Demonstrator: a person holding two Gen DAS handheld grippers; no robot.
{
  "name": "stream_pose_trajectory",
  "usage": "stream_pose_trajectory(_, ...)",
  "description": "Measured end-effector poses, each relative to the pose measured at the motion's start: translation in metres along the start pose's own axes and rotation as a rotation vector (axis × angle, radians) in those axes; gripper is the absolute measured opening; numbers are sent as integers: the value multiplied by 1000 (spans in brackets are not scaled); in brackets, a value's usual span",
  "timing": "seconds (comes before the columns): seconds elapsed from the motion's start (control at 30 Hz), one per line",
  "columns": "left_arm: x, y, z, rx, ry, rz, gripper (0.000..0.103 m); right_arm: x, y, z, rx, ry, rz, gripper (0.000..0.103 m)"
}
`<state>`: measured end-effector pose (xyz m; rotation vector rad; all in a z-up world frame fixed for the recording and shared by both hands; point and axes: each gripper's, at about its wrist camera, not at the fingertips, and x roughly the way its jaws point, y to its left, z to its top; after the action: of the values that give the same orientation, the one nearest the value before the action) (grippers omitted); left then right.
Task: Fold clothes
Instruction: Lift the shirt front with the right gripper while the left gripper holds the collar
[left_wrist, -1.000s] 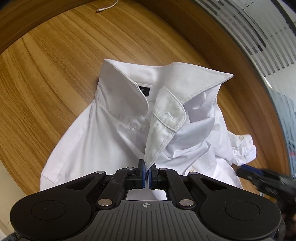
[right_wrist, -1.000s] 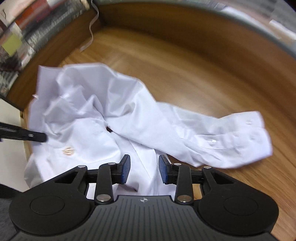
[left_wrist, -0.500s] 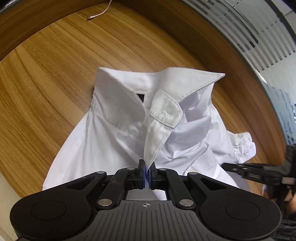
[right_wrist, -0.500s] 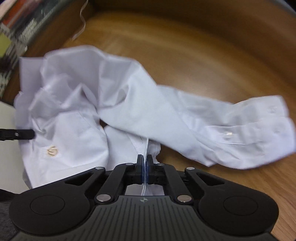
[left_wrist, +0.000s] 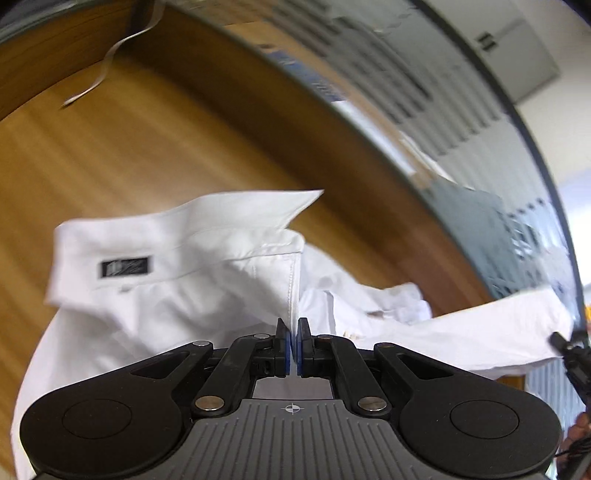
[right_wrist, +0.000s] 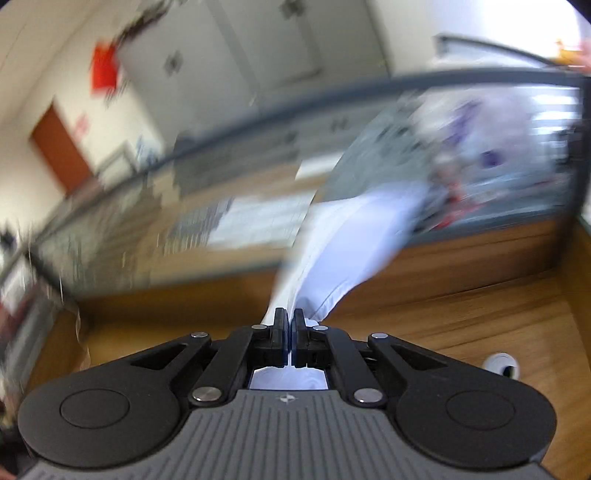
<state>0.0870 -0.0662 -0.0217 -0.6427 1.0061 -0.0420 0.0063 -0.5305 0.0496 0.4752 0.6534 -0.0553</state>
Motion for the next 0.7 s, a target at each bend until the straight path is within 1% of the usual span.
stream_pose_trajectory(0.03, 2, -6, 0, 26, 8, -7, 5, -16, -3, -6, 19, -27, -14, 2)
stream_pose_trajectory(0.13, 9, -16, -9, 102, 50, 10, 5, -50, -9, -39, 41, -40, -89, 2)
stream_pose_trajectory(0.23, 20, -10, -23, 168, 109, 59, 5, -70, -23, -90, 84, 11, -159, 2)
stream_pose_trajectory(0.33, 31, 1, -39, 224, 171, 113, 5, -77, -37, -150, 157, 100, -221, 2)
stream_pose_trajectory(0.43, 38, 7, -55, 300, 219, 165, 5, -76, -40, -209, 204, 207, -277, 2)
stream_pose_trajectory(0.53, 45, 13, -66, 367, 260, 206, 6, -70, -45, -256, 201, 326, -314, 2)
stream_pose_trajectory(0.6, 49, 16, -71, 397, 289, 219, 6, -62, -48, -281, 173, 395, -332, 2)
stream_pose_trajectory(0.7, 49, 18, -75, 452, 309, 232, 7, -57, -41, -304, 158, 472, -321, 2)
